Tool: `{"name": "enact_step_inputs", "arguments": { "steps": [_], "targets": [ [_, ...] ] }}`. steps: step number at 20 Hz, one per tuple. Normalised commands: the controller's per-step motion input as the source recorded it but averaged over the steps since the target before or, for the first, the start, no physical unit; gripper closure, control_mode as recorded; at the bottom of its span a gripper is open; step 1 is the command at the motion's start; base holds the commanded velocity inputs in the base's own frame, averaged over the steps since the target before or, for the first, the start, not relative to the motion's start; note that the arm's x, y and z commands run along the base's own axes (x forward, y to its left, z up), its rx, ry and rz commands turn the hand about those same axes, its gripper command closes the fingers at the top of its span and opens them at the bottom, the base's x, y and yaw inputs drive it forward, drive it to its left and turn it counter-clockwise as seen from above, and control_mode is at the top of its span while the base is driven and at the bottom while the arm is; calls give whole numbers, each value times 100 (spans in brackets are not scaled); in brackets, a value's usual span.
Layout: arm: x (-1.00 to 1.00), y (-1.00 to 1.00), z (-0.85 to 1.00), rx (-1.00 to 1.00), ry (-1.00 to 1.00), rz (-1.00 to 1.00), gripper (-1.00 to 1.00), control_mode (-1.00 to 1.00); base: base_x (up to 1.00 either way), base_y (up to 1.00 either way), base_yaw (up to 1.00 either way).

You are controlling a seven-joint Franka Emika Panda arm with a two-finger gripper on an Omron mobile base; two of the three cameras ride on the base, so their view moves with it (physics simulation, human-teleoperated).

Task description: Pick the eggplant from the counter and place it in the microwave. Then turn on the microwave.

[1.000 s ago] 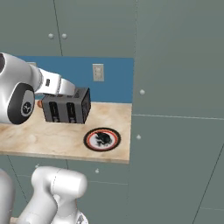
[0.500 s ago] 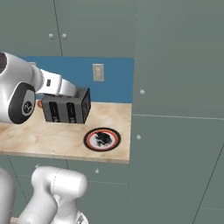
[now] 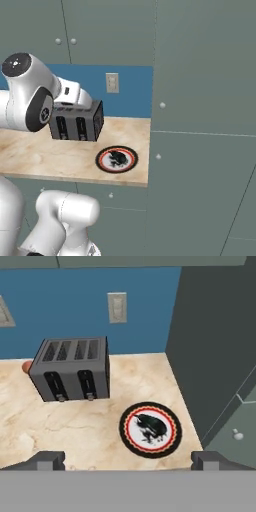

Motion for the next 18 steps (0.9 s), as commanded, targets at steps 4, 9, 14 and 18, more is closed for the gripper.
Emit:
{"name": "enact_step_inputs", "arguments": {
  "steps": [4,9,14,18],
  "targets": [
    [13,0,-17,0,3,3,-100,-100,0,0,0],
    [9,0,-21,-4,6,0,-100,-100,0,0,0],
    [6,0,-25,-9,5,0,-100,-100,0,0,0],
    [5,-2,-22,-6,8,0,-100,-100,0,0,0]
  ]
}}
